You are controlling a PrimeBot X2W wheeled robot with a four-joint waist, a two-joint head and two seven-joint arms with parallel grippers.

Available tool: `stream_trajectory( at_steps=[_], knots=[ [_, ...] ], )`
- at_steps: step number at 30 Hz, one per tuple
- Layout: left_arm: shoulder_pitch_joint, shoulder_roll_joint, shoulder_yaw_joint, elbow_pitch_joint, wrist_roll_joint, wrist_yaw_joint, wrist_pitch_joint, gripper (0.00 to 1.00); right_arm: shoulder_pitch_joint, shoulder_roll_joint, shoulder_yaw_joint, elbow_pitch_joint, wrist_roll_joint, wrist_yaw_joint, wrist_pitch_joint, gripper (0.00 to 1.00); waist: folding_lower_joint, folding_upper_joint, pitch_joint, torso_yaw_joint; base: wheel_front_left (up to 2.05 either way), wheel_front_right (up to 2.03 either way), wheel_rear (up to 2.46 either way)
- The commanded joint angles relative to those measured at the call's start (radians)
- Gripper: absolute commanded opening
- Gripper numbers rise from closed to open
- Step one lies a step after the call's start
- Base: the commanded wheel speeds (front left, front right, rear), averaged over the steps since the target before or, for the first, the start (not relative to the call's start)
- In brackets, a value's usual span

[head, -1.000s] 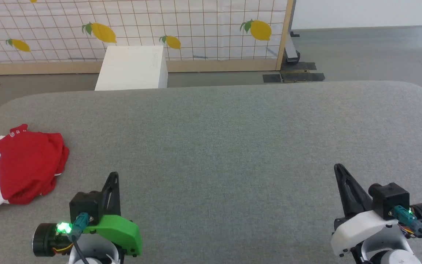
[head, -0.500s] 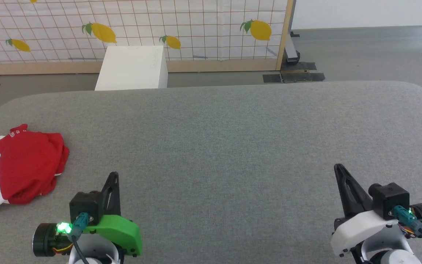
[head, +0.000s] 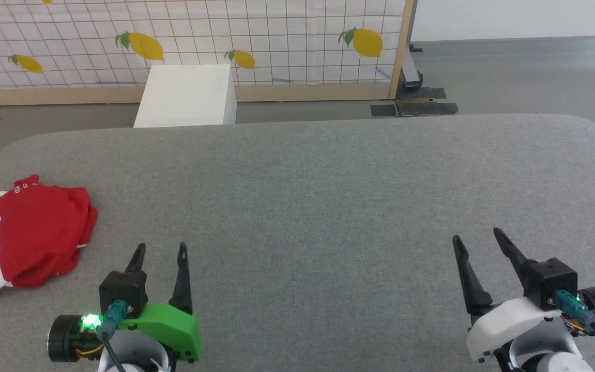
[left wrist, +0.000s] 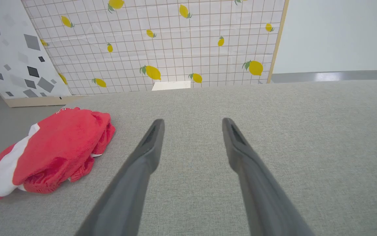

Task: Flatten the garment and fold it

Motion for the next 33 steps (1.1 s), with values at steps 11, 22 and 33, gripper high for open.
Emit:
stream_trajectory(
  at_steps=[11, 22, 33],
  knots=[
    [0.002, -0.001, -0.003, 0.015, -0.021, 0.004, -0.029, 1.00, 0.006, 0.000, -0.004, 0.025, 0.044, 0.000, -0.028, 1.00, 0.0000, 0.0000, -0.001, 0.005, 0.00, 0.00, 0.00],
    [0.007, -0.001, 0.001, 0.024, -0.035, 0.006, -0.051, 1.00, 0.009, 0.000, -0.003, 0.048, 0.079, 0.000, -0.051, 1.00, 0.0000, 0.0000, -0.006, 0.044, 0.00, 0.00, 0.00],
    [0.015, -0.001, 0.005, 0.033, -0.050, 0.009, -0.074, 1.00, 0.012, 0.000, 0.002, 0.073, 0.115, 0.000, -0.073, 1.00, 0.0000, 0.0000, -0.012, 0.110, 0.00, 0.00, 0.00]
  ],
)
